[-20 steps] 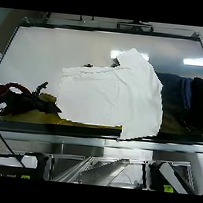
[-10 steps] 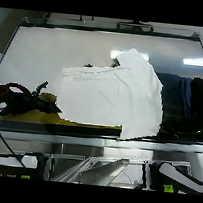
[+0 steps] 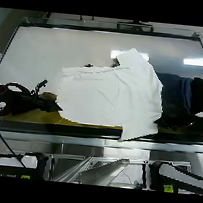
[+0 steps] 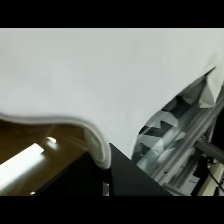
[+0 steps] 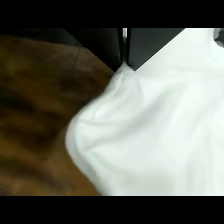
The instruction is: Fold the shirts.
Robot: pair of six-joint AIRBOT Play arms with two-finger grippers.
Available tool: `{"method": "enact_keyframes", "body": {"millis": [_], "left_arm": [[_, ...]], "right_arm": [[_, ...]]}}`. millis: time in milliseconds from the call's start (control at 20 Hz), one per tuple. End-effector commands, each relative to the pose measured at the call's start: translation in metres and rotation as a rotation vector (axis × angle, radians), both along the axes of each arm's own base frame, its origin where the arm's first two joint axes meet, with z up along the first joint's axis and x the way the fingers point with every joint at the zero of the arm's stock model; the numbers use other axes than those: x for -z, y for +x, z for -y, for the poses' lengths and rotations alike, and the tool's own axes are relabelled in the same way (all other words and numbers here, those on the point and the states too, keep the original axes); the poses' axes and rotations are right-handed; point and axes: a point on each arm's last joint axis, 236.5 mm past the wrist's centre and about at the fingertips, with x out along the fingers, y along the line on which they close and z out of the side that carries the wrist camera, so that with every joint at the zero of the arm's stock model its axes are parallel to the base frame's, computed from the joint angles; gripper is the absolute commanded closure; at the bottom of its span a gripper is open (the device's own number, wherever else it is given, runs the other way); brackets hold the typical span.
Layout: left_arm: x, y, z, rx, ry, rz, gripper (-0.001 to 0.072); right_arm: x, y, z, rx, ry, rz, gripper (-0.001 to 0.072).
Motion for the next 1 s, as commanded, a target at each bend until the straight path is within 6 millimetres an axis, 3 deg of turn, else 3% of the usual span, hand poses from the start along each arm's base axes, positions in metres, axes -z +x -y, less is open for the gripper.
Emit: {"method": "enact_keyframes", "body": {"millis": [0,100,200,250,350,400,450,500,550,650,800,950], "left_arm": [[-0.081,0.022,0.026,-0.023,-0.22,0.091,0.0688],[-0.16,0.035,0.035,-0.005,-0.327,0.275,0.0694],[-0.254,0.036,0.043,0.016,-0.428,0.517,0.0691],[-0.306,0.03,0.046,0.023,-0.488,0.654,0.0685],[-0.406,0.007,0.047,0.02,-0.587,0.927,0.0684],[-0.452,-0.01,0.045,0.014,-0.621,1.061,0.0684],[-0.488,-0.026,0.042,0.004,-0.63,1.175,0.0684],[-0.516,-0.042,0.04,-0.003,-0.606,1.28,0.0683],[-0.531,-0.052,0.038,-0.022,-0.545,1.35,0.0683],[-0.544,-0.059,0.032,-0.066,-0.396,1.44,0.0683],[-0.522,-0.036,0.005,-0.187,-0.182,1.371,0.0683],[-0.488,-0.002,-0.011,-0.199,-0.144,1.247,0.0683]], "right_arm": [[-0.1,0.047,-0.01,-0.049,0.077,0.229,0.0693],[-0.198,0.087,0.003,-0.02,0.014,0.528,0.0694],[-0.33,0.103,0.002,0.039,0.026,0.9,0.0694],[-0.395,0.096,-0.003,0.055,0.036,1.09,0.0693],[-0.517,0.06,-0.019,0.075,-0.003,1.473,0.0692],[-0.563,0.037,-0.026,0.094,-0.064,1.627,0.0692],[-0.593,0.018,-0.031,0.109,-0.148,1.73,0.0692],[-0.617,0.001,-0.036,0.126,-0.234,1.81,0.0692],[-0.632,-0.012,-0.041,0.138,-0.289,1.863,0.0692],[-0.65,-0.029,-0.046,0.158,-0.368,1.936,0.0692],[-0.652,-0.029,-0.043,0.153,-0.431,1.958,0.0692],[-0.619,0.007,-0.031,0.082,-0.383,1.846,0.0692]]}}
